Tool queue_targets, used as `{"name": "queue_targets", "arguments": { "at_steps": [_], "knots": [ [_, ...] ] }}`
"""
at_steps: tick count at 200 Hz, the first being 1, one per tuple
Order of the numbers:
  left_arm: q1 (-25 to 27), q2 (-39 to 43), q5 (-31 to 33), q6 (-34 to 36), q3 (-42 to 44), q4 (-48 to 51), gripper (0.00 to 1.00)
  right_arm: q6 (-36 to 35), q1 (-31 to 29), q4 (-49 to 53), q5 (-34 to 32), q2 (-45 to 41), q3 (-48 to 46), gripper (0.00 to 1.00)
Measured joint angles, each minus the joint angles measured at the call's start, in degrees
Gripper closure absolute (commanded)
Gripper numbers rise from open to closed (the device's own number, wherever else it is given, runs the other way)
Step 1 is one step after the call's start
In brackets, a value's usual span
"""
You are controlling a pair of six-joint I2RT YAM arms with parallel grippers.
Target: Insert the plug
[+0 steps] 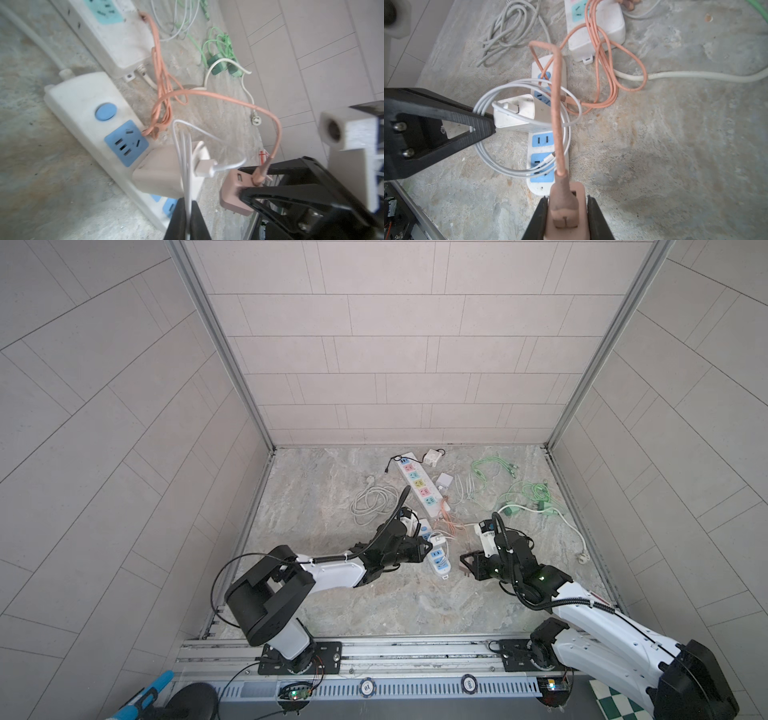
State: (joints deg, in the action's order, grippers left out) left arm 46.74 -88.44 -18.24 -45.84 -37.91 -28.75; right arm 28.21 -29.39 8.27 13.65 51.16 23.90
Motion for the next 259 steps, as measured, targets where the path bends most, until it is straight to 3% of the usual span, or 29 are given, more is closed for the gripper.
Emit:
{"name": "queue_targets", "arguments": {
  "at_steps": [68,193,259],
  "knots": [
    [-2.6,2.8,1.8,-0.2,1.6,-4.0,0.91,-4.3,-5.3,-9.8,-2.5,4.1,-1.6,1.0],
    [-12.1,-5.0,-3.2,-0.5,0.6,-8.7,0.91,-7.3,-11.1,-29.2,-6.9,12.3,-5.4,1.0],
    [-12.5,-7.1,-4.8,-0.7,0.7,-10.6,0.91,-9.4,-13.8,-38.8,-11.9,9.0,-9.9,1.0]
  ]
}}
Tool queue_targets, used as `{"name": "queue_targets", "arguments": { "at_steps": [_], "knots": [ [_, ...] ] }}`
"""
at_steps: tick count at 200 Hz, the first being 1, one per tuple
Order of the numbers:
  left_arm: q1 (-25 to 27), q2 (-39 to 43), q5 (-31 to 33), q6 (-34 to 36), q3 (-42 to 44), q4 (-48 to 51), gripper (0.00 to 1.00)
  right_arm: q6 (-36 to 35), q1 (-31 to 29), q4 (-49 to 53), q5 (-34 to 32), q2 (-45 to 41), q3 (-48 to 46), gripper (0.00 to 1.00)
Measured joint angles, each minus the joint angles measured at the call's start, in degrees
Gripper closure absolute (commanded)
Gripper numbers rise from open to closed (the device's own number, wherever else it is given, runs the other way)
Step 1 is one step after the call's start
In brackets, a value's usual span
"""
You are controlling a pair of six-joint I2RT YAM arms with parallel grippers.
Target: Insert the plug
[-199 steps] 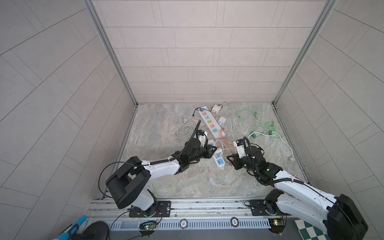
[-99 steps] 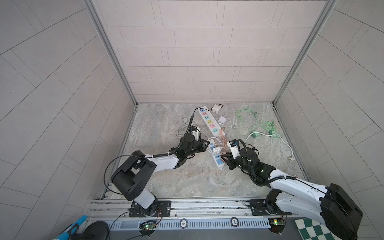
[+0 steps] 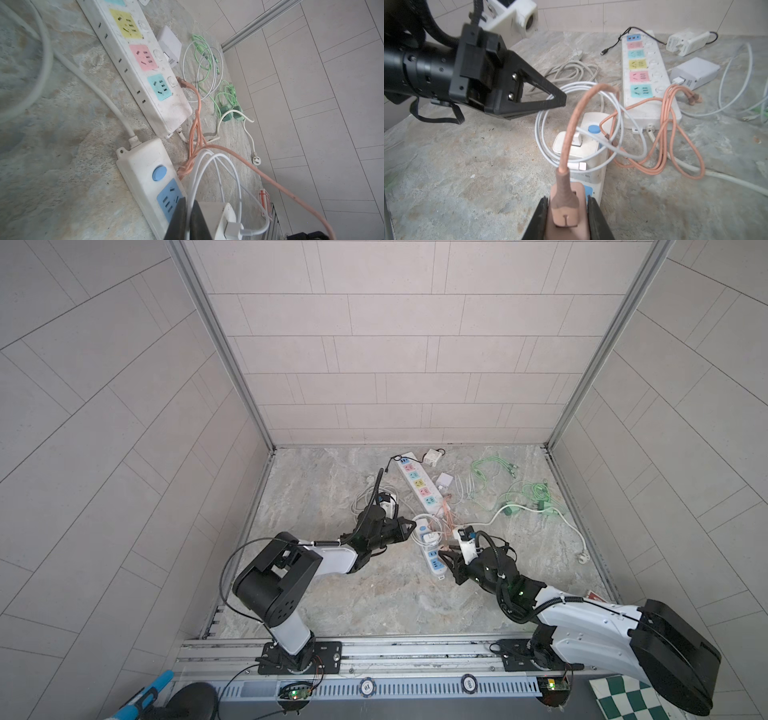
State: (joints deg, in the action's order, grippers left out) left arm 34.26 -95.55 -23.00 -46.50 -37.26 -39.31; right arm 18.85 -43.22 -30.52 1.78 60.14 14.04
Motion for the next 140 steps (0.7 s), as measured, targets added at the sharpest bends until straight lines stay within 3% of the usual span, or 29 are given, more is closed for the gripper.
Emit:
{"name": "queue_targets", "arguments": {
  "at_steps": [56,140],
  "knots": [
    [0.0,-2.7,-0.5,-0.2,1.1,-2.8,0.91,-0.2,-1.0,-4.3,-4.0,-0.7,-1.8,1.0],
    [0.0,-3.5,-1.2,-0.2,1.2,-3.9,0.91,-0.2,-3.7,-17.3,-4.9,14.9,-1.8,1.0]
  ]
}}
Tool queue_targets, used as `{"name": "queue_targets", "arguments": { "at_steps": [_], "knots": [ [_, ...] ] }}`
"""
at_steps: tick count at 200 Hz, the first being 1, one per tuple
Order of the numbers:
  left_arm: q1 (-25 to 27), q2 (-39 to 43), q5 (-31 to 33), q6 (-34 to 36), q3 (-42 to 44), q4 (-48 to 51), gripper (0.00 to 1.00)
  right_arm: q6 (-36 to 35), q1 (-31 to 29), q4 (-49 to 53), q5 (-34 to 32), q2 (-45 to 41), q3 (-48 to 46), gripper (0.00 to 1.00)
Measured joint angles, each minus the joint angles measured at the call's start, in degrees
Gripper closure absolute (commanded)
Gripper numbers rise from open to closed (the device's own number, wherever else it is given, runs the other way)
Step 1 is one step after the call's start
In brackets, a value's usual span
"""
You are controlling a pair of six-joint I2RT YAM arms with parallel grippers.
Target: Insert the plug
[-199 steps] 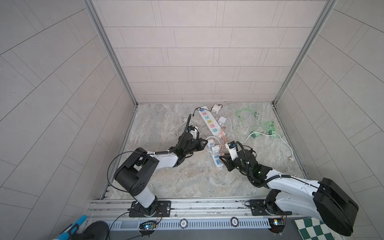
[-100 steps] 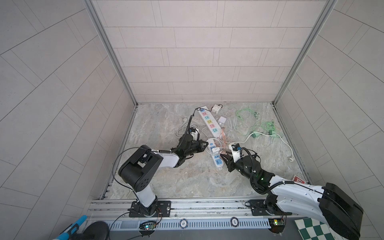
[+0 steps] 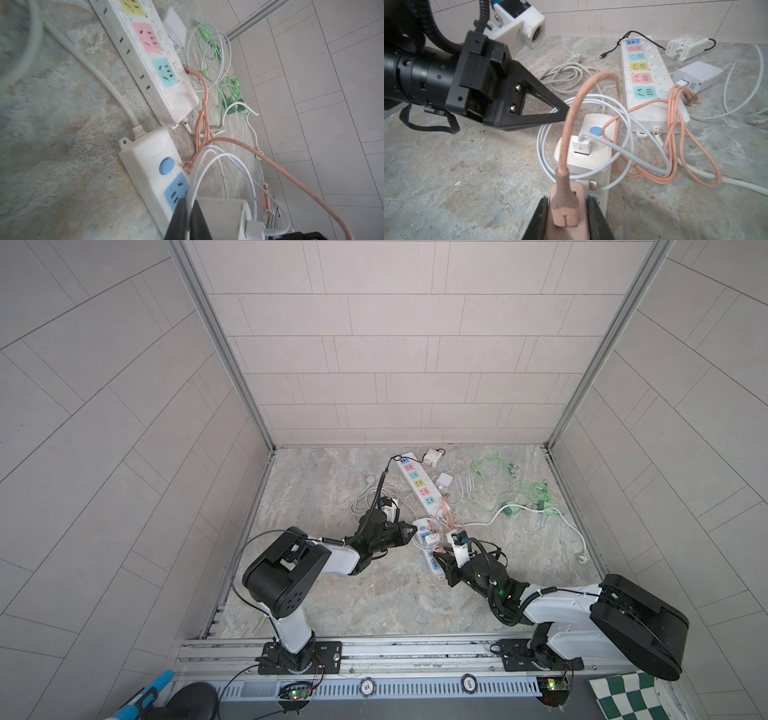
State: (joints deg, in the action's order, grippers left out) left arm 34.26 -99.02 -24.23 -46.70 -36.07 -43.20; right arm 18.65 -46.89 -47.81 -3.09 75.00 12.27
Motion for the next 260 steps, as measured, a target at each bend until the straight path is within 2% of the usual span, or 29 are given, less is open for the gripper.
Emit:
{"name": "queue_targets", "arguments": {
  "at_steps": [105,190,218,260],
  "knots": [
    [0.0,-1.6,-0.2,-0.4,0.0,-0.2,0.92,-0.7,-3.3,-10.0,-5.6,5.5,-0.1,1.0],
    [0.0,-1.7,-0.2,-0.5,0.0,-0.4,0.92,-0.4,-5.7,-31.5,-11.0,19.9,-2.3,1.0],
    [0.0,-1.7,-0.3,-0.4,0.0,-0.6,0.92,-0.2,-6.8,-31.6,-12.2,19.2,-3.1,1.0],
    [0.0,-2.0,-0.5,-0.5,0.0,-1.0,0.92,-0.3,-7.0,-24.2,-13.9,11.9,-4.2,1.0]
  ]
}}
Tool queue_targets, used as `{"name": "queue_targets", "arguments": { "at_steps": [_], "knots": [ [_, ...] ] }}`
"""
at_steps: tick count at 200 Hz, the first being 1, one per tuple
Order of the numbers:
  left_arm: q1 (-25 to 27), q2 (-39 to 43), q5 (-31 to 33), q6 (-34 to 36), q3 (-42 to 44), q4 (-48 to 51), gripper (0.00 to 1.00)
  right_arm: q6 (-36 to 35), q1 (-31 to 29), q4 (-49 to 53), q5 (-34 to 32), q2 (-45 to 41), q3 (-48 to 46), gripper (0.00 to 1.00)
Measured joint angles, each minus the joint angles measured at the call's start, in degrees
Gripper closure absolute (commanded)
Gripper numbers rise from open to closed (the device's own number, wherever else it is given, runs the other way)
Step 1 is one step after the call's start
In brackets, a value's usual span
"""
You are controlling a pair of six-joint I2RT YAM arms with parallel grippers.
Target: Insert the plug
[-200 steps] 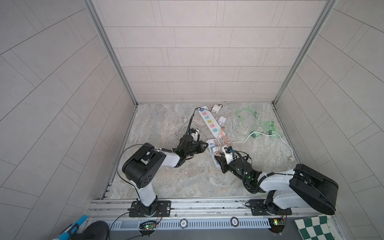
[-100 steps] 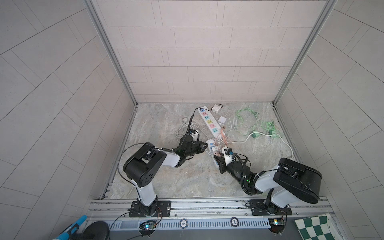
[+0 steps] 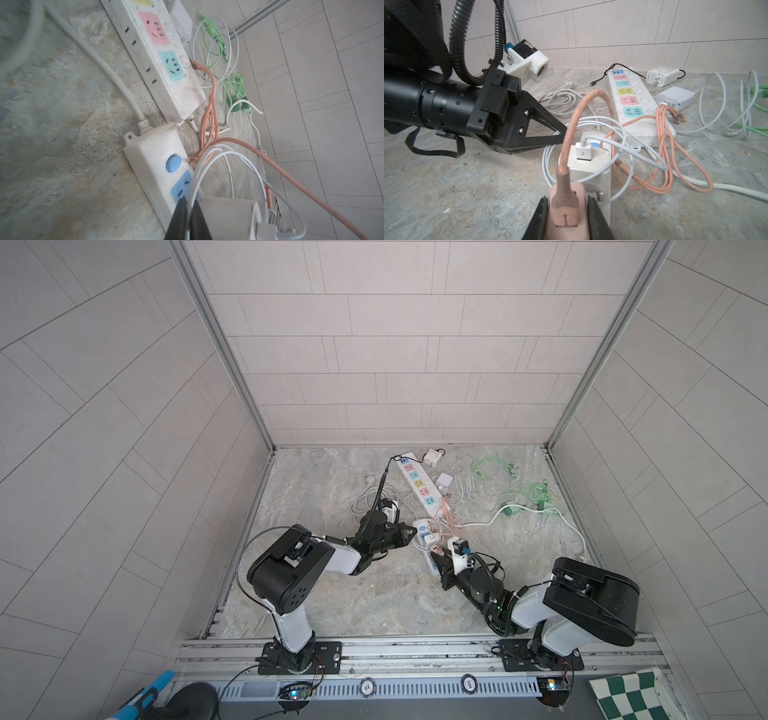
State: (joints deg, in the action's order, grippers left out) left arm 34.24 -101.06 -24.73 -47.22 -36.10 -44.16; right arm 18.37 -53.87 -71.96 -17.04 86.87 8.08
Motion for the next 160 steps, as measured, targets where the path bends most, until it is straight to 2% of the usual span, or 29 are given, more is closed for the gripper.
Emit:
{"name": "queue_targets", "arguments": {
  "at_steps": [32,93,132,160],
  "knots": [
    [0.0,-0.3,-0.2,-0.5,0.0,-0.1,0.92,0.0,0.0,2.3,-0.3,0.4,0.8,1.0],
    [-0.1,-0.5,-0.2,-0.8,-0.1,-0.2,0.92,0.4,-0.4,-8.9,-0.8,9.2,1.6,1.0],
    [-0.1,-0.5,-0.3,-0.8,-0.2,-0.2,0.92,1.1,-0.7,-9.2,-1.4,9.0,1.2,1.0],
    [-0.1,-0.5,-0.3,-0.8,-0.2,-0.2,0.92,1.4,-0.8,-5.8,-1.6,6.8,1.2,1.0]
  ]
}}
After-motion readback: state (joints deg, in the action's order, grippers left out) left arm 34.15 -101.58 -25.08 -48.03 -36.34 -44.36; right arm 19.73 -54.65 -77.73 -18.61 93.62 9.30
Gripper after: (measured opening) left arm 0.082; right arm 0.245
